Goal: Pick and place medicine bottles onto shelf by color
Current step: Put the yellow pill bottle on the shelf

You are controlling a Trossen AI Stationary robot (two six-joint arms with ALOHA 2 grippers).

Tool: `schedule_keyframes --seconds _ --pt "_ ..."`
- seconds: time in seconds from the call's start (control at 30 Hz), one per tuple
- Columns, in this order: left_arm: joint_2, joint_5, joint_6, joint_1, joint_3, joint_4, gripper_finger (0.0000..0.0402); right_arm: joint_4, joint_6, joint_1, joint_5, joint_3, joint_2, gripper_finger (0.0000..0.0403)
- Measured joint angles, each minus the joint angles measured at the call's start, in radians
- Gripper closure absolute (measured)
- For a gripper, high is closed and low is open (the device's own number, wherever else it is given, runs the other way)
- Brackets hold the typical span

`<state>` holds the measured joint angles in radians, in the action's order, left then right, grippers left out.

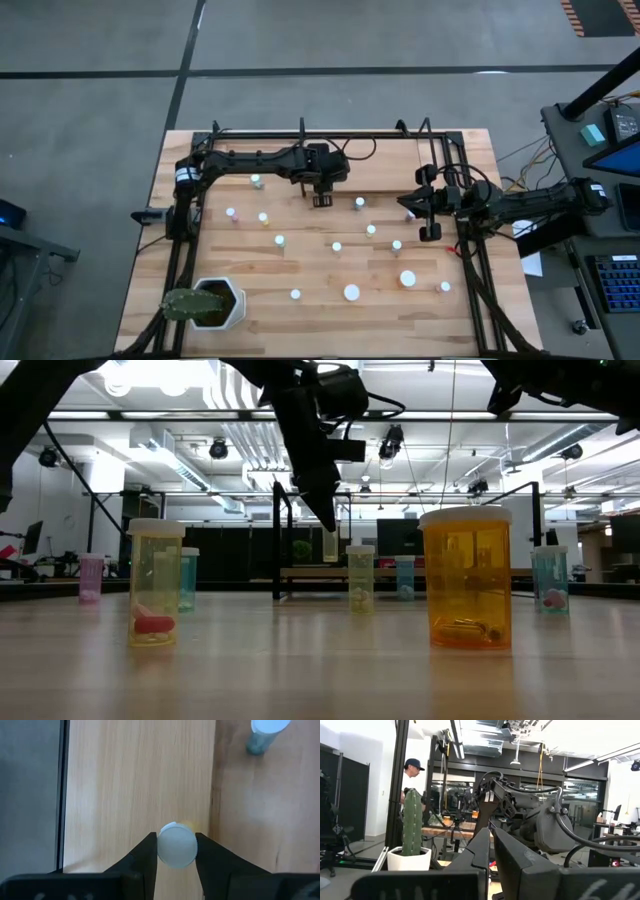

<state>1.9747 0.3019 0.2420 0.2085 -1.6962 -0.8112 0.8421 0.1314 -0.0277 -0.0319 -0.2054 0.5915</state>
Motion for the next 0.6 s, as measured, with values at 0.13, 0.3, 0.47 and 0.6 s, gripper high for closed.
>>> schedule_keyframes --seconds 0.13,0.3,0.47,0.6 --pt "0.001 -0.001 -0.02 0.001 0.001 0.0 0.0309 0.0 0.0 0.0 0.0 0.0 0.0 0.0385" --pt "0.001 -0.007 -0.028 0.001 0.001 0.001 0.0309 0.0 0.0 0.0 0.0 0.0 0.0 0.0385" --pt "0.001 -0.008 -0.06 0.002 0.001 0.002 0.0309 0.0 0.0 0.0 0.0 0.0 0.0 0.0385" --pt "0.001 -0.003 -0.076 0.002 0.006 0.018 0.0309 0.0 0.0 0.0 0.0 0.0 0.0 0.0385"
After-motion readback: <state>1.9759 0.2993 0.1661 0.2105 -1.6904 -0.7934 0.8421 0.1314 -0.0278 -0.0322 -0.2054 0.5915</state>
